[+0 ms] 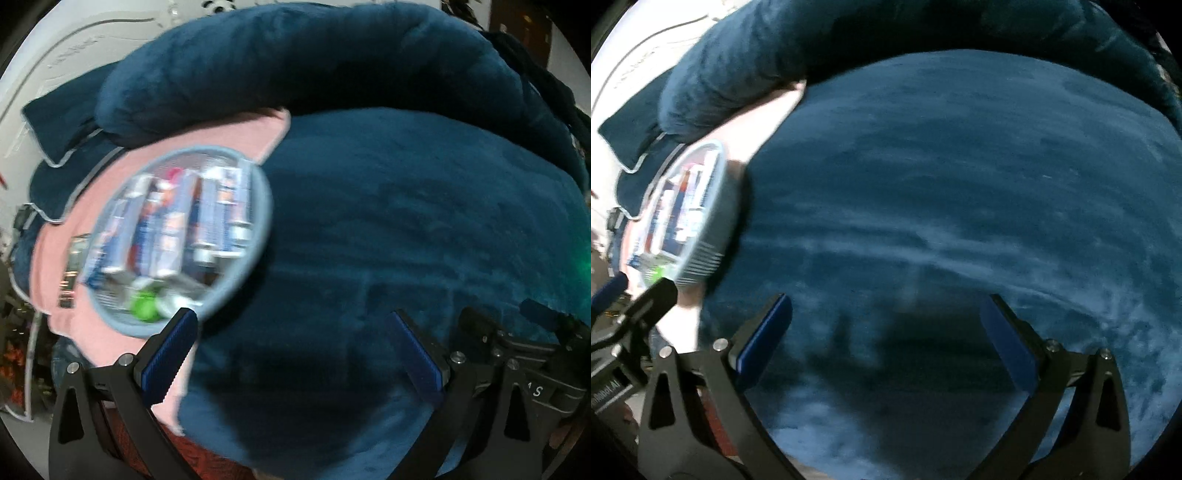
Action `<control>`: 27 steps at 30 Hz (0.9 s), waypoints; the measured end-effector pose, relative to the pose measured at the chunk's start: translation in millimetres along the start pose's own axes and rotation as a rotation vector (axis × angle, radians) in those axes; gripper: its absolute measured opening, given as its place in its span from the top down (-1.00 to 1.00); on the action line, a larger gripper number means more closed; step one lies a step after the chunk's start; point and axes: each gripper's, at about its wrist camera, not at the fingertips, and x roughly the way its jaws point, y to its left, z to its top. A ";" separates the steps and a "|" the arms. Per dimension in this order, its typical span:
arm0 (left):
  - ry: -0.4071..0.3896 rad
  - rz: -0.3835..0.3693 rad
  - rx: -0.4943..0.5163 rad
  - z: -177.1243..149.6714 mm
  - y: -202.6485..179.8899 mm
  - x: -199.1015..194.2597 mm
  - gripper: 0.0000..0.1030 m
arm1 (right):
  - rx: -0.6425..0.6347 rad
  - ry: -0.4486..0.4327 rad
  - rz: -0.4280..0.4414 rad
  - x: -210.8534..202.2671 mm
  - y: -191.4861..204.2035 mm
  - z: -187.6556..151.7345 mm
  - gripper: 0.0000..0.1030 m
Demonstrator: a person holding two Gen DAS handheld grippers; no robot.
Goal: Organize objects
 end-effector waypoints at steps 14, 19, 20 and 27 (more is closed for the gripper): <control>0.065 -0.119 0.143 -40.5 -123.8 102.1 -1.00 | 0.082 -0.092 -0.272 27.9 -118.4 -47.3 -1.00; -0.041 -0.185 0.106 -45.9 -115.7 107.5 -1.00 | 0.037 -0.201 -0.320 28.7 -108.7 -62.1 -1.00; -0.062 -0.188 0.107 -48.7 -115.2 107.3 -1.00 | 0.037 -0.201 -0.329 28.5 -107.6 -61.9 -1.00; -0.079 -0.211 0.090 -49.2 -109.0 105.9 -1.00 | 0.098 -0.209 -0.311 27.4 -109.6 -55.5 -1.00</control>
